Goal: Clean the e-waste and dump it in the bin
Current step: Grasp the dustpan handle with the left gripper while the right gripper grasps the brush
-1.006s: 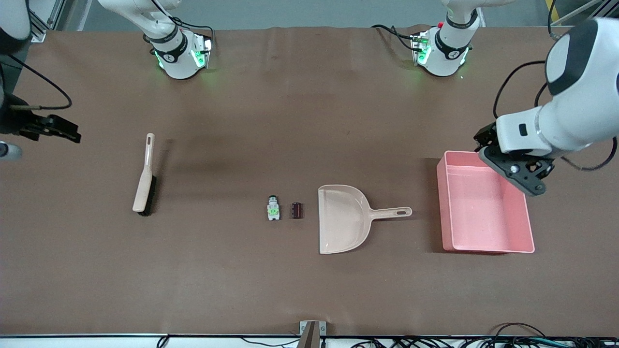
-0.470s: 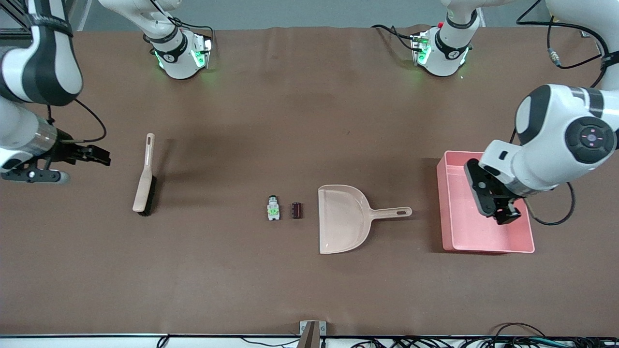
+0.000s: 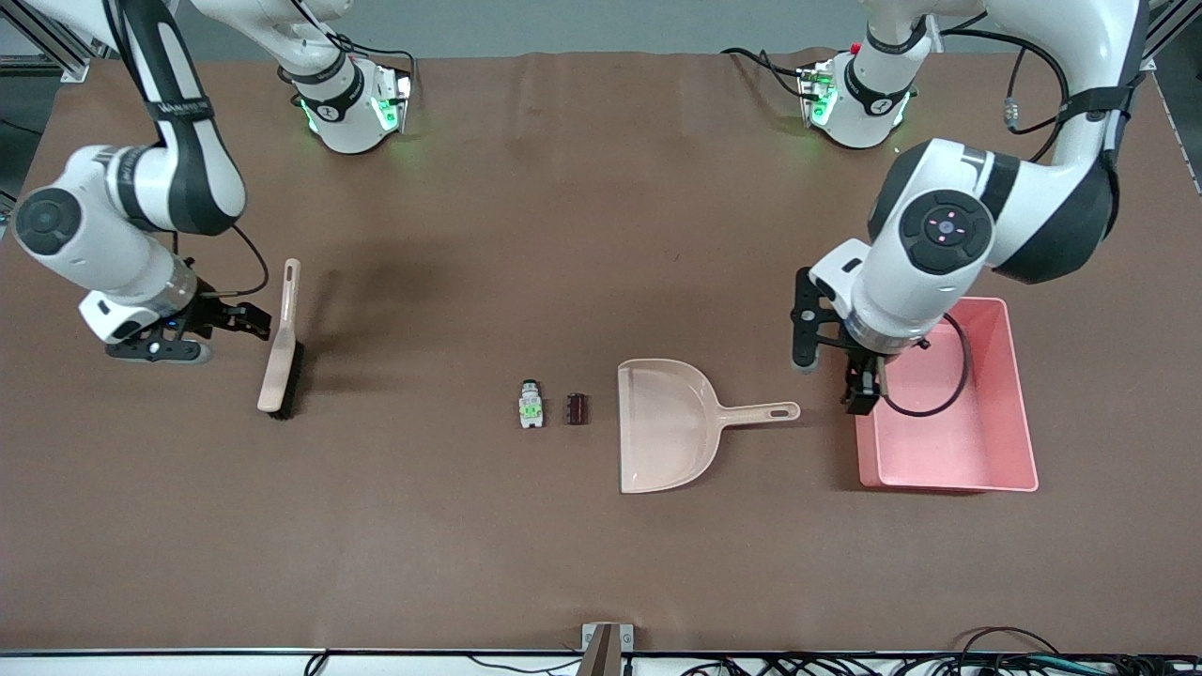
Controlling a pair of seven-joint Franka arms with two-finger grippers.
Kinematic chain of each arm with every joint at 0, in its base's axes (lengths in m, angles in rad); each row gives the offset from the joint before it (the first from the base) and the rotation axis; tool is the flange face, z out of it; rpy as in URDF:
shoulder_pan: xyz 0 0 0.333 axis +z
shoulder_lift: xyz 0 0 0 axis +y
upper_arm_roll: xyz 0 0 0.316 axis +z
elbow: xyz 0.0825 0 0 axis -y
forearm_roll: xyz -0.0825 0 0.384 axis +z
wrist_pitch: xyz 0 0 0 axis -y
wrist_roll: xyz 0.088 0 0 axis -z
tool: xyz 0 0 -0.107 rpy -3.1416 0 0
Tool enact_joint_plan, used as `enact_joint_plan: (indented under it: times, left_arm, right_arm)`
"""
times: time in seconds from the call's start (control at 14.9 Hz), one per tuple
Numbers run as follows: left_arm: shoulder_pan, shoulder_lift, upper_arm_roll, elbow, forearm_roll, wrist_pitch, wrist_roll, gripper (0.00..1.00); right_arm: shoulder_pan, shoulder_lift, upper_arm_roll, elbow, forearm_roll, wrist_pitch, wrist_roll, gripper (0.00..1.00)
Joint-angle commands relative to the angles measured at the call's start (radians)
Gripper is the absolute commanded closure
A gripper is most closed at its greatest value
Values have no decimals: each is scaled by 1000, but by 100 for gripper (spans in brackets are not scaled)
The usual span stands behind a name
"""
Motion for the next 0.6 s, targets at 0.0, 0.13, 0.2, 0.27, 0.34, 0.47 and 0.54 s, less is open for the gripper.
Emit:
enact_joint_plan:
  times: [0.0,0.13,0.2,0.27,0.34,0.47,0.54]
  left_arm:
    - [12,51,-4,9,-5,19,-18,0]
    - [-3,125,-4,43,15,60,-30,0]
    - [-23,137,-4,42,16,75,-36,0]
    - [-52,165,-3,48,29,95,-44,0]
    - [-66,212,3,57,36,117,-53,0]
    - [-68,321,5,127,79,150,-94,0]
    - [-80,346,3,143,110,151,-114,0]
  right_arm:
    - [-14,33,9,-41,21,81,-17,0]
    - [-14,73,11,-47,21,131,-17,0]
    - [-11,89,11,-55,21,162,-17,0]
    - [-11,107,11,-61,21,192,-17,0]
    - [-11,124,11,-69,21,222,-17,0]
    - [-11,135,12,-101,21,285,-17,0]
    - [-9,136,12,-106,21,295,-15,0]
